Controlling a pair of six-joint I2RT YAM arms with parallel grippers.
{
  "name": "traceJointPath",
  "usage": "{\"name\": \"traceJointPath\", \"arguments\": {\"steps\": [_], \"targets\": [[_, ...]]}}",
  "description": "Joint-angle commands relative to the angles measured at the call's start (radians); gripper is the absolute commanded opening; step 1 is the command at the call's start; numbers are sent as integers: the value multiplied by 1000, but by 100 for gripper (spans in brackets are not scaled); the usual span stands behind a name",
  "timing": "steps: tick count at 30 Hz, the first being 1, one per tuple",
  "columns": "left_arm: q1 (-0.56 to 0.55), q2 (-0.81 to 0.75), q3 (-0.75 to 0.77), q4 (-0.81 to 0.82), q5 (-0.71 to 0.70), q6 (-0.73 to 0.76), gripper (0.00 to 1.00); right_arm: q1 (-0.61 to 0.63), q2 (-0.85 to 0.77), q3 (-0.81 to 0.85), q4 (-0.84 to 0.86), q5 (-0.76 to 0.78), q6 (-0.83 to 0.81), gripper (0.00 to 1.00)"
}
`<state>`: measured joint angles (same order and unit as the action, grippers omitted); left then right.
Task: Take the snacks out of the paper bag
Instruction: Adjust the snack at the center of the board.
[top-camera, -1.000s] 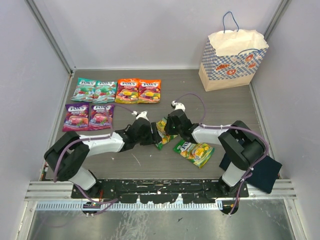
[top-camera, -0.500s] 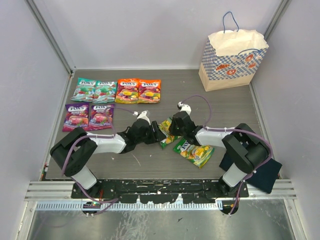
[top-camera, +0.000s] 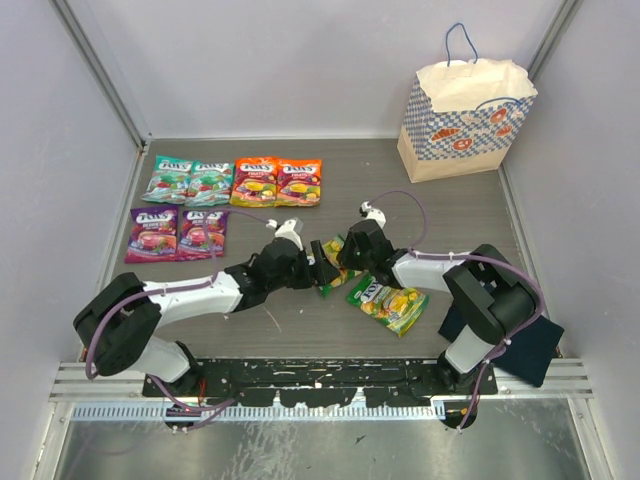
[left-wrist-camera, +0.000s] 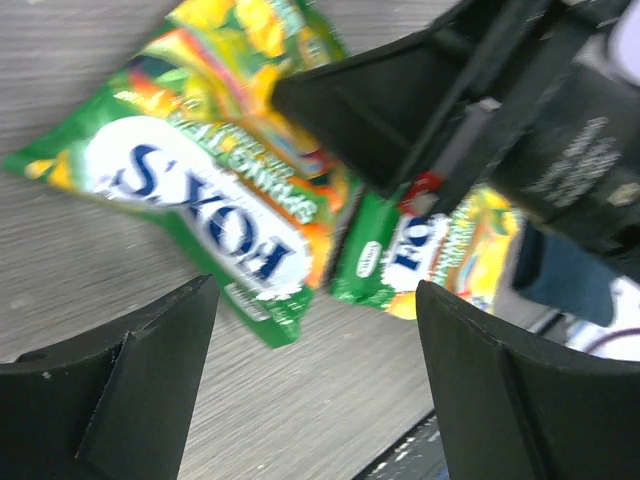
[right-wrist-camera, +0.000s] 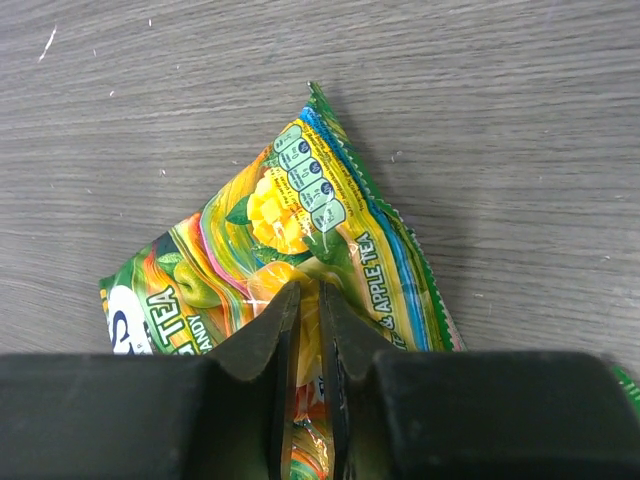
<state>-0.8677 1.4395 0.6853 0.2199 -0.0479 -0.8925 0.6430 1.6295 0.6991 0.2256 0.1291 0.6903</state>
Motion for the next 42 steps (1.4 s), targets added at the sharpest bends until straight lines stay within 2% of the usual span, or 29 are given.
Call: {"name": "traceJointPath", "arguments": {"steps": [1,5,8,11,15,17,20,22,25,27,28,31,34,39,42], "targets": [[2,-59,-3,-136,-116,38,85,-33,50,-6,-53,-52,38,19],[2,-69,23,-154,-107,42,91,-40,74,-11,-71,-49,72,19],[1,-34,29,-151,-102,30,91,-38,75,-31,-80,-53,147,18],[11,-8,10,-102,-98,25,86,-14,33,-77,-105,-4,303,15],[54,-36,50,-124,-86,70,79,118,-20,-71,-286,183,590,12],[96,-75,75,-153,-85,98,79,187,-35,-53,-334,220,695,11],[161,-127,106,-196,-69,122,79,280,-50,2,-360,287,783,13],[186,-154,126,-234,-63,132,80,318,-60,48,-393,348,814,17],[193,-194,138,-290,-64,124,80,323,-125,62,-401,443,800,27],[194,-216,121,-295,-26,88,80,323,-200,61,-403,516,740,35],[194,-221,98,-280,1,65,79,318,-227,62,-401,545,699,35],[191,-209,25,-198,73,-26,76,277,-255,70,-380,493,517,28],[190,-127,-45,-69,128,-98,71,218,-234,36,-317,384,381,21],[190,29,-92,93,138,-141,65,172,-170,-48,-131,190,268,12],[190,120,-99,152,138,-156,63,170,-106,-48,-105,111,242,10]]}}
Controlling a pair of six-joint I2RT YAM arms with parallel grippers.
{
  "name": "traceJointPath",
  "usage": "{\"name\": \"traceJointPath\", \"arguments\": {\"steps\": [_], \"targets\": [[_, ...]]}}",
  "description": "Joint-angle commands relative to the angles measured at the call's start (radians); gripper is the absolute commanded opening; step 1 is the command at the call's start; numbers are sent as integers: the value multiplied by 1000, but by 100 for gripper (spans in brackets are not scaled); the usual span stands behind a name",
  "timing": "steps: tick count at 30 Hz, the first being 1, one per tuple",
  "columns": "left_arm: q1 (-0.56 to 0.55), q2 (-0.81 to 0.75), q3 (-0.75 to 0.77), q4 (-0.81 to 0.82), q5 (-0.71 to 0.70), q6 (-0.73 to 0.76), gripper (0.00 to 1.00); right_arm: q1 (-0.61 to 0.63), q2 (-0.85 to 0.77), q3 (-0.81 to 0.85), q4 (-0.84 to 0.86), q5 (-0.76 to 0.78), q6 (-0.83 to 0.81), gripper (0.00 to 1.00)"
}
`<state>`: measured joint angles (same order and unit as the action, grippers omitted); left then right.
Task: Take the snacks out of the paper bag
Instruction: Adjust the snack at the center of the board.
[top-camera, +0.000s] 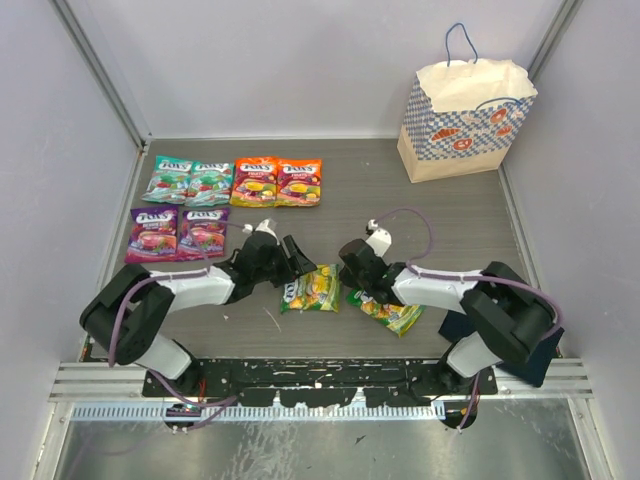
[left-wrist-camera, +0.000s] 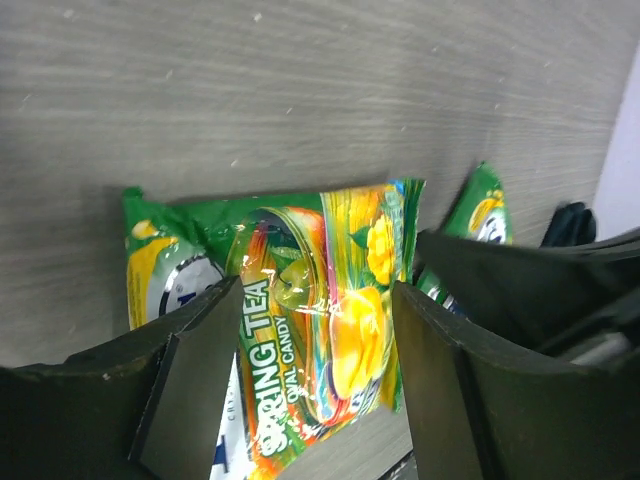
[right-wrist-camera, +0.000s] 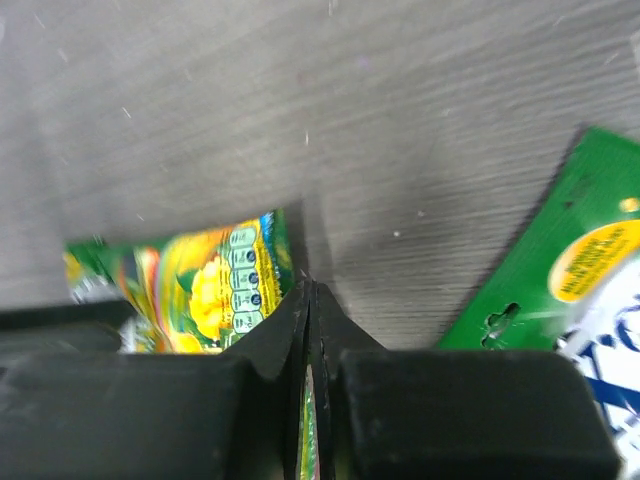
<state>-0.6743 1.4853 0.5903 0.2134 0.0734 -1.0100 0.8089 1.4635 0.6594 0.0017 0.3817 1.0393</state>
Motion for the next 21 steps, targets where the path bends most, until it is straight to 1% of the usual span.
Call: {"name": "traceJointPath", "arguments": {"steps": [1,6,8,9,12,15,17,19,21], "targets": [[-3,101,-2,172,18,-42,63,4,75,-13,124,-153,-107,9],[-2,246,4,259,51,-63,62,5,64,-53,127,-150,-96,9],[9,269,27,232,48,-34,62,6,54,-61,121,-155,-89,6],[19,276,52,202,48,-11,62,9,54,-63,122,-186,-83,5],[36,298,191,39,29,135,66,48,76,-55,131,-221,-71,4],[53,320,321,-134,-22,324,73,94,119,-19,132,-248,-76,4],[80,322,386,-221,-43,440,77,108,134,-3,143,-272,-87,5],[119,289,415,-273,-62,511,81,108,119,-8,158,-285,-107,8],[142,226,435,-305,-91,567,86,106,80,-11,160,-287,-155,17]]}}
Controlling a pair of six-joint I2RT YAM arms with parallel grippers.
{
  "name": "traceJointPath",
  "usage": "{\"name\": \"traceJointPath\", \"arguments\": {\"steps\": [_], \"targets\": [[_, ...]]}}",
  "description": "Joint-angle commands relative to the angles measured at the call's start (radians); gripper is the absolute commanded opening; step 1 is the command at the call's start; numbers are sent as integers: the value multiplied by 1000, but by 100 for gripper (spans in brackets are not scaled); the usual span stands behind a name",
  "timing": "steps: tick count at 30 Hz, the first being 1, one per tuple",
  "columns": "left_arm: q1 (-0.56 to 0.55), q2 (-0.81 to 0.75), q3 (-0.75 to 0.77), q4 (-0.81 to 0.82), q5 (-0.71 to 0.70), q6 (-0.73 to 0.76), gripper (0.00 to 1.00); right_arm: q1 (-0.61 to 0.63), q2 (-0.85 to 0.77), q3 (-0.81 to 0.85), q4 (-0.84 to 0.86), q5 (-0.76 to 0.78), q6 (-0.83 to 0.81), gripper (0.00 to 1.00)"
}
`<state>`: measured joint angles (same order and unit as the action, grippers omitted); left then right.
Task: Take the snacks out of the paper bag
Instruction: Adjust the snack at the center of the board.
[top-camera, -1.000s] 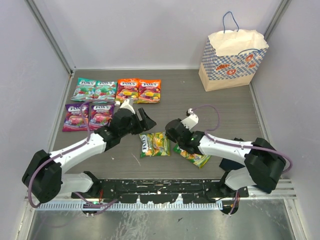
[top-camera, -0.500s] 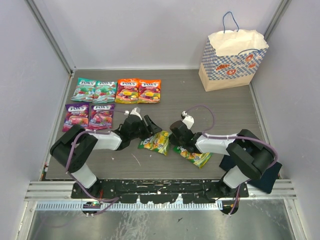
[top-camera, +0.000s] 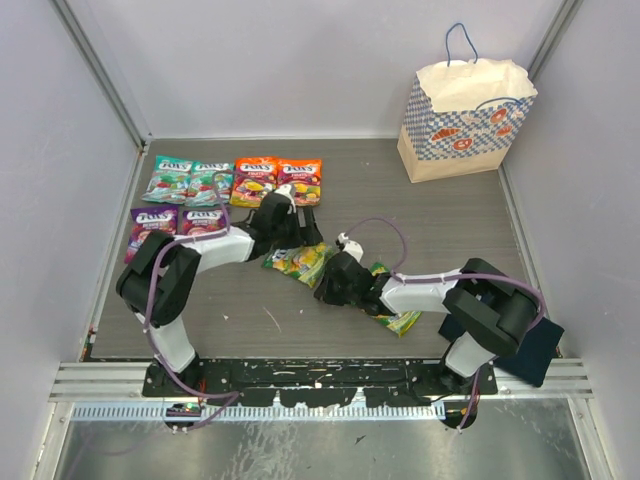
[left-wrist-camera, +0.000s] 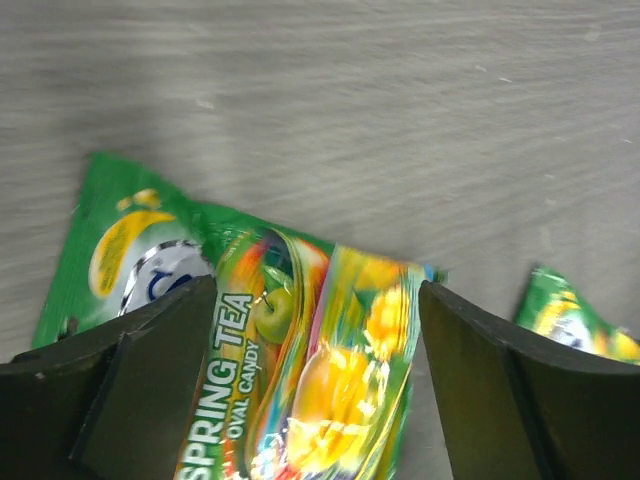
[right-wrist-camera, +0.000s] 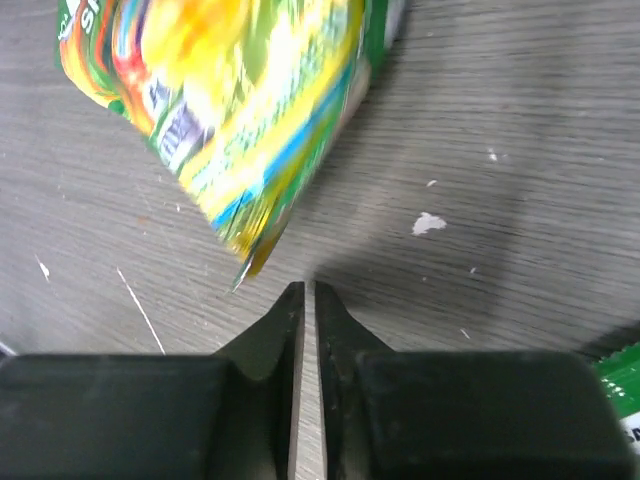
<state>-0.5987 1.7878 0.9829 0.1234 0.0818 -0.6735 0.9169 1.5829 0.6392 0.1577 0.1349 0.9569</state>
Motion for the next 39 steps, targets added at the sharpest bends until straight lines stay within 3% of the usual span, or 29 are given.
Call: {"name": "traceJointPath", "arguments": {"steps": [1,4,6,9,14,16,18,20,23,26,29,35,39], "targets": [[67,-110,53,-232,-121,270,91,-7,-76,6,3,-46,-104,26],[64,-202,85,-304,-158,282,99,-31,-174,-8,-10,-65,-198,42],[45,-252,77,-334,-171,227,98,-58,-251,-27,-37,-56,-234,47],[-25,-282,65,-389,-250,100,98,-137,-353,-63,-85,-57,-260,49],[-158,-232,75,-421,-503,-150,98,-299,-439,-111,-144,-102,-290,49],[-177,-176,152,-491,-595,-250,98,-324,-454,-113,-166,-106,-299,49],[-190,-80,284,-685,-718,-319,98,-331,-470,-126,-172,-106,-299,49],[-192,-6,394,-765,-804,-321,98,-334,-485,-144,-169,-111,-293,49],[-192,46,466,-728,-799,-295,98,-338,-498,-166,-160,-121,-286,49],[-193,22,425,-563,-682,-289,100,-347,-506,-180,-161,-123,-285,49],[-198,-1,339,-396,-593,-331,84,-360,-521,-189,-167,-122,-286,49],[-200,79,313,-256,-457,-377,45,-387,-533,-202,-169,-134,-294,49],[-200,136,313,-232,-430,-396,39,-398,-544,-212,-170,-146,-293,49]]}}
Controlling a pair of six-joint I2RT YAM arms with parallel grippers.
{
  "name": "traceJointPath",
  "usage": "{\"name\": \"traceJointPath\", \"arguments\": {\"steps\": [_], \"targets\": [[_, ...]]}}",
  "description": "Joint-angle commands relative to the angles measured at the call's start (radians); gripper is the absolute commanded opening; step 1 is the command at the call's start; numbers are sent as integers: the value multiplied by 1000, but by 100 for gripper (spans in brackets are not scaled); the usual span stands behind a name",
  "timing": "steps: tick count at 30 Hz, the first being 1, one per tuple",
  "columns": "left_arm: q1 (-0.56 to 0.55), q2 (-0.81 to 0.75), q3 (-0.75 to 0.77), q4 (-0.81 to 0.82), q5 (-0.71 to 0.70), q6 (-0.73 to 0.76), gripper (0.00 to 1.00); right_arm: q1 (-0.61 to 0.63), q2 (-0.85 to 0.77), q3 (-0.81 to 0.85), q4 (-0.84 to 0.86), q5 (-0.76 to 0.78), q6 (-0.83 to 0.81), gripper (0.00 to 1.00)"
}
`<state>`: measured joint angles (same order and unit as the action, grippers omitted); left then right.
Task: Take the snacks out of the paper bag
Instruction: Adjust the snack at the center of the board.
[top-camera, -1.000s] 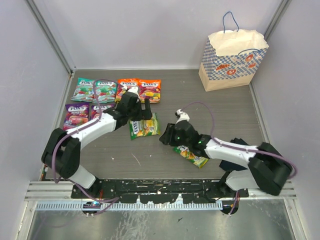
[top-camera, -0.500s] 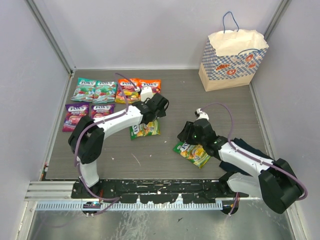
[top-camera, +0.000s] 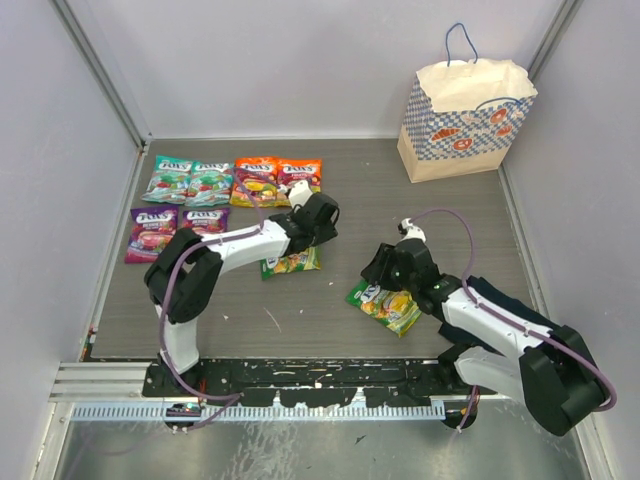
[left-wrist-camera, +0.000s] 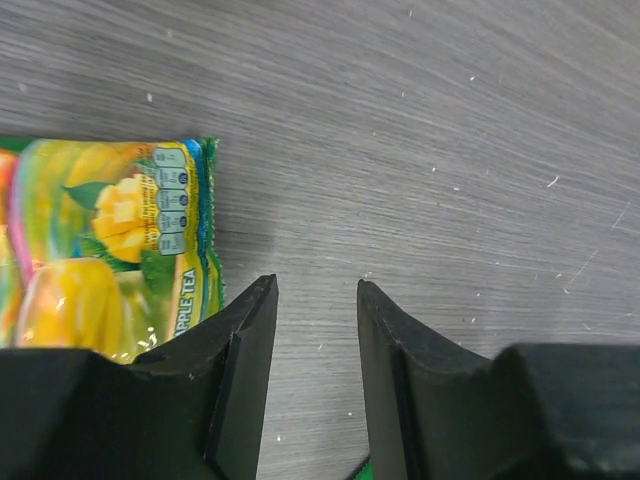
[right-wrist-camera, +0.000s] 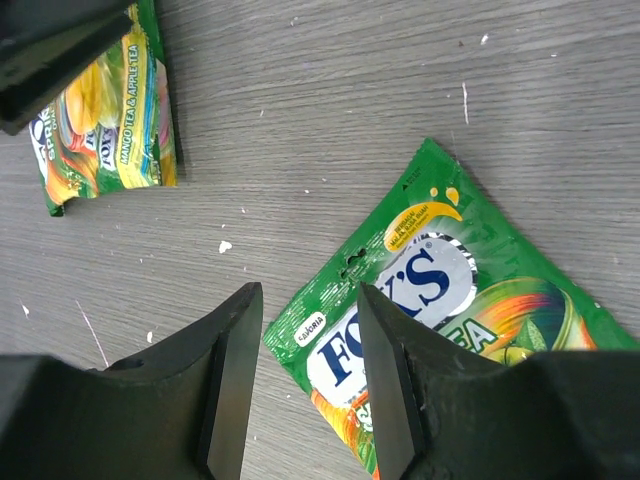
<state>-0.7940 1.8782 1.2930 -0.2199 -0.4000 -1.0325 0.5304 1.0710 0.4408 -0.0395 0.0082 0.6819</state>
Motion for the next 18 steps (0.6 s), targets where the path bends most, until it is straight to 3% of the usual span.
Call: {"name": "traceJointPath", "arguments": {"steps": [1,11,18], "targets": [[-4,57,2,114,56,-41,39,-13,-36,-16,26,-20,-18,49],[-14,20,-187,139,101,-72,38,-28,-38,-20,27,-30,-22,49],[-14,-83,-381,114,277,-5,40,-30,-23,-14,40,-37,-28,49]]}}
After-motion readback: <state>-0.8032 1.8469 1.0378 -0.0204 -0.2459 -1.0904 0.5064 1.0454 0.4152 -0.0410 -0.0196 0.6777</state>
